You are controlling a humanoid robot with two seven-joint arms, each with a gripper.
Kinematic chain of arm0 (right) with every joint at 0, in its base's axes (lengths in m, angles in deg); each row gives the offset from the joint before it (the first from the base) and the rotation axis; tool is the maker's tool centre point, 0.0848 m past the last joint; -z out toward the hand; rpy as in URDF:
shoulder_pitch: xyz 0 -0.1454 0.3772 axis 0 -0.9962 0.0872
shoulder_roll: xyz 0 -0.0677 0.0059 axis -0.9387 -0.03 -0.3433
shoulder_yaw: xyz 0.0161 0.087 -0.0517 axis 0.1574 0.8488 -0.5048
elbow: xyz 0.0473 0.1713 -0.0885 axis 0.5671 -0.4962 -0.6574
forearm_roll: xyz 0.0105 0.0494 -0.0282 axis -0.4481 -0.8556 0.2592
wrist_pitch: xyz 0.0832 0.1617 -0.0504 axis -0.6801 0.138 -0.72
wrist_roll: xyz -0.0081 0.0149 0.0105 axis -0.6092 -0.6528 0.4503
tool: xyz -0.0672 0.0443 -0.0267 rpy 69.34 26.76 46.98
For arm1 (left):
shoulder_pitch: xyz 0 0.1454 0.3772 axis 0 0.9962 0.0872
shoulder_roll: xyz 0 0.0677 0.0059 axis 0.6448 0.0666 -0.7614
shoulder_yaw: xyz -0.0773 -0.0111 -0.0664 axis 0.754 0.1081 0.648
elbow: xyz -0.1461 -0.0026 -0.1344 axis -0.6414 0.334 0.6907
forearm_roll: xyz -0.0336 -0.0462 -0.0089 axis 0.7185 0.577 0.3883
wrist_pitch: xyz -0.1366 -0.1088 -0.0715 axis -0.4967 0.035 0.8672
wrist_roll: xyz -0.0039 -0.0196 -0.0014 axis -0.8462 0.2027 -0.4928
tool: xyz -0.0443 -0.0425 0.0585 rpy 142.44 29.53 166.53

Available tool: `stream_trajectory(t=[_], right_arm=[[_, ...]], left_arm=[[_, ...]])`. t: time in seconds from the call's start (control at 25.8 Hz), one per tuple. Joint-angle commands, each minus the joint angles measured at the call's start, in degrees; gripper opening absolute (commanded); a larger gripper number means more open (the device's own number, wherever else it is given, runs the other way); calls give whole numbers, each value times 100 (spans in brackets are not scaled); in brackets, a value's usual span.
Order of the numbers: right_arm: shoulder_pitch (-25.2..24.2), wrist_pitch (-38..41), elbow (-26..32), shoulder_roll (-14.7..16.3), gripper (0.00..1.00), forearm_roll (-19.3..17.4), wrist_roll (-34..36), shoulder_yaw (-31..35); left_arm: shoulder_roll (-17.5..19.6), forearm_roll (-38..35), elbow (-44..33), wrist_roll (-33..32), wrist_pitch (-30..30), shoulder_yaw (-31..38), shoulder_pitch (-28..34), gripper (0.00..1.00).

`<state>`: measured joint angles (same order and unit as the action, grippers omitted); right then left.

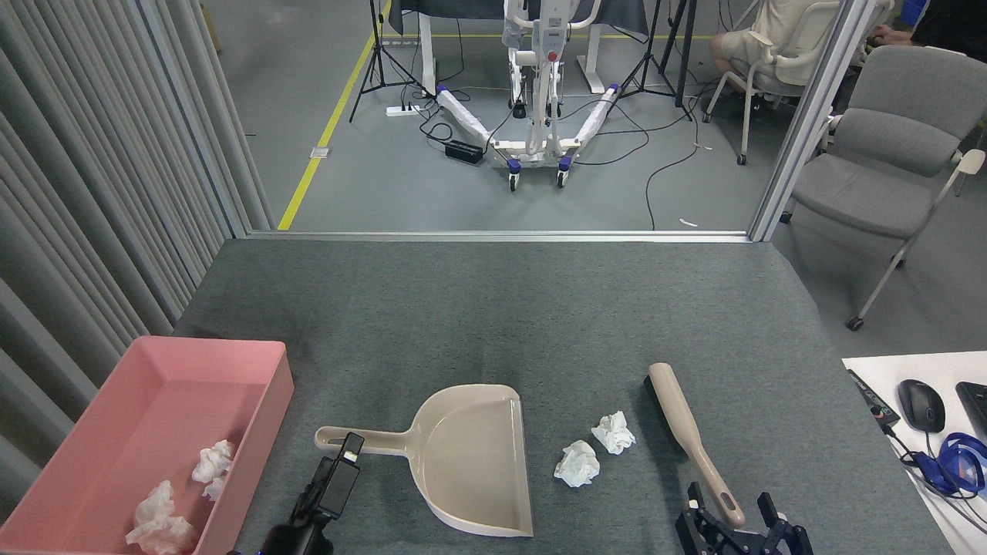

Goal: Sweep and dump garbage into bin
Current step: 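Grasp the dustpan handle with left gripper and brush handle with right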

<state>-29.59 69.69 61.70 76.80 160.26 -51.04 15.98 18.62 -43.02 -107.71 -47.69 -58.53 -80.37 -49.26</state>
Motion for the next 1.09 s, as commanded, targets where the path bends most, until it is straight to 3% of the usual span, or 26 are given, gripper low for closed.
stream_trajectory(t=[0.0,0.12,0.43,0.66,1.05], right_arm=[[81,3,-102,-1,98,-9,10,-60],[81,3,-102,8,94,-17,19,-60],[81,100,-102,17,53,-9,36,-69],[81,179,-102,25,30,-9,36,-86],[81,381,-207,34,2,-9,142,-95]], left_arm=[[-12,42,219,14,21,4,-59,98],[-126,42,430,14,-23,4,-182,98],[-188,33,623,23,-40,-5,-323,98],[-232,33,790,23,-40,-5,-420,94],[-416,33,1186,120,-32,13,-701,88]])
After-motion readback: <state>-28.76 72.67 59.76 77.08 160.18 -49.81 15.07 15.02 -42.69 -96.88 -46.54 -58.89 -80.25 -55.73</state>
